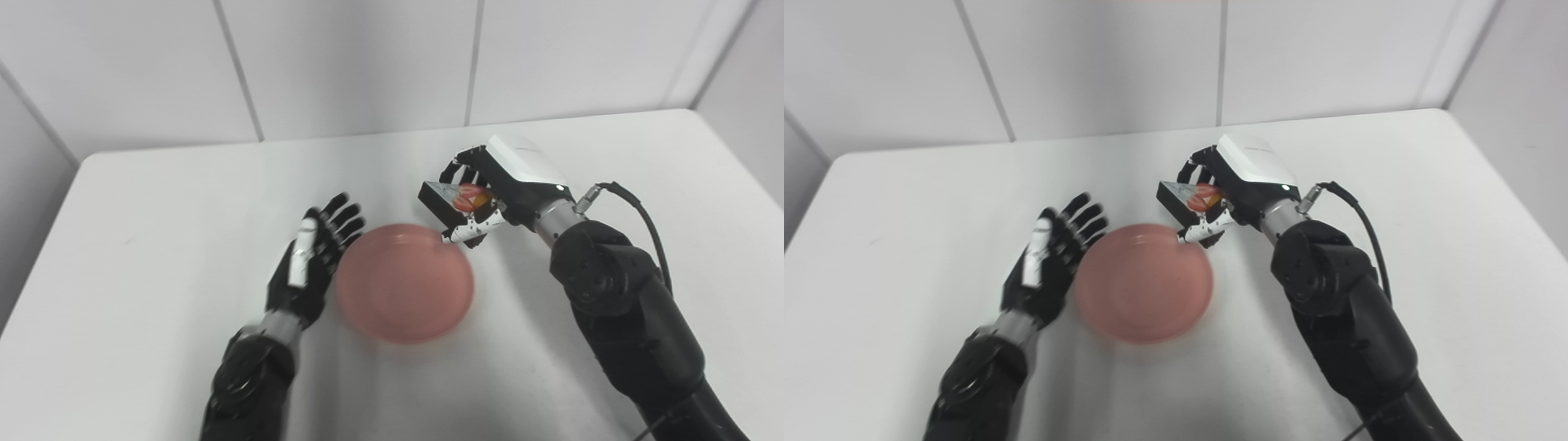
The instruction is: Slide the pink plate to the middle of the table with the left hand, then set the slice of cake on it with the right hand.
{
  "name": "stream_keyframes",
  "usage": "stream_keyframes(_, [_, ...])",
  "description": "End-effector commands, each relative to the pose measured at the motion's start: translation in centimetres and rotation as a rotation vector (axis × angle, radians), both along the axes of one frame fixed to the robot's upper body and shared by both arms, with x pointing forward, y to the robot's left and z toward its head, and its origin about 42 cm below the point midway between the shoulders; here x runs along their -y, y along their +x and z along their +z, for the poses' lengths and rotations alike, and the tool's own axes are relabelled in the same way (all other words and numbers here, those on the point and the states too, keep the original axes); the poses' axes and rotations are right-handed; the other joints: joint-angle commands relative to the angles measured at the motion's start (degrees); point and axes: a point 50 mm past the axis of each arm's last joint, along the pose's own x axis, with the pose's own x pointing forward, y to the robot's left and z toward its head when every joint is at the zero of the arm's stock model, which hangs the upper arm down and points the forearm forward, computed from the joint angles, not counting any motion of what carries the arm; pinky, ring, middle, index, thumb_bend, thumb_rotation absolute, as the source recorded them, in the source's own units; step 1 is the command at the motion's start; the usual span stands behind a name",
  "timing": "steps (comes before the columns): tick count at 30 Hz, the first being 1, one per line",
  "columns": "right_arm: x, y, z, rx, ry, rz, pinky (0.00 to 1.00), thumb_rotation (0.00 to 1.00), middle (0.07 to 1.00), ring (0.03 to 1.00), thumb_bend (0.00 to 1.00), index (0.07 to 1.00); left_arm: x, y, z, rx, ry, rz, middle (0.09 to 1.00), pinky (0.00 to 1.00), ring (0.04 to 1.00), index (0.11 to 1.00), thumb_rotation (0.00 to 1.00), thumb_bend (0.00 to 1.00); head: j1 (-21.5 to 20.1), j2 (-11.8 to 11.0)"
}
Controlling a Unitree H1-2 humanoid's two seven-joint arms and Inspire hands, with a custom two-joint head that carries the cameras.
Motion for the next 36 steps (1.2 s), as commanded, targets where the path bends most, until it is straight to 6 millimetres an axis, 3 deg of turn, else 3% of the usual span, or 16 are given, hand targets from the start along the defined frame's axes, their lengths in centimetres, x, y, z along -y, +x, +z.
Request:
stream_keyframes(1, [-0.6, 0.1, 1.6, 0.07, 0.0, 0.041, 0.28, 0.0, 0.421, 0.358, 0.52, 0.535, 0.4, -1.2, -2.6, -0.151, 0.039, 0.008, 0.891, 0.88, 0.885, 0.874, 1.0, 0.42, 0.3, 0.2])
stream_keyframes(10, [-3.4, -0.3, -0.4, 0.035, -0.026, 0.122, 0.24, 0.0, 0.415, 0.332, 0.52, 0.534, 1.6, -1.0, -2.3, -0.137, 0.077, 0.008, 0.88, 0.87, 0.874, 0.867, 1.0, 0.42, 2.6, 1.1])
stream_keyframes(16, [-4.5, -0.7, -1.4, 0.012, -0.039, 0.159, 0.27, 0.0, 0.42, 0.363, 0.52, 0.53, 1.8, -1.0, -2.2, -0.133, 0.078, 0.005, 0.88, 0.87, 0.874, 0.868, 1.0, 0.43, 2.6, 1.4])
stream_keyframes(25, [-5.0, -0.9, -3.2, -0.022, -0.071, 0.173, 0.29, 0.0, 0.414, 0.361, 0.52, 0.527, 1.6, -0.9, -2.0, -0.133, 0.077, 0.007, 0.882, 0.87, 0.879, 0.868, 1.0, 0.43, 1.3, 1.9])
stream_keyframes(30, [-5.2, -1.0, -3.8, -0.002, -0.151, 0.166, 0.24, 0.0, 0.471, 0.309, 0.53, 0.49, 1.4, -1.0, -1.9, -0.135, 0.077, 0.012, 0.875, 0.86, 0.87, 0.864, 1.0, 0.42, 0.3, 2.0])
stream_keyframes(36, [-4.9, -0.6, -4.6, -0.004, -0.173, 0.137, 0.2, 0.0, 0.474, 0.277, 0.53, 0.487, 1.2, -1.1, -1.8, -0.137, 0.074, 0.01, 0.873, 0.86, 0.868, 0.864, 1.0, 0.43, -0.2, 2.2])
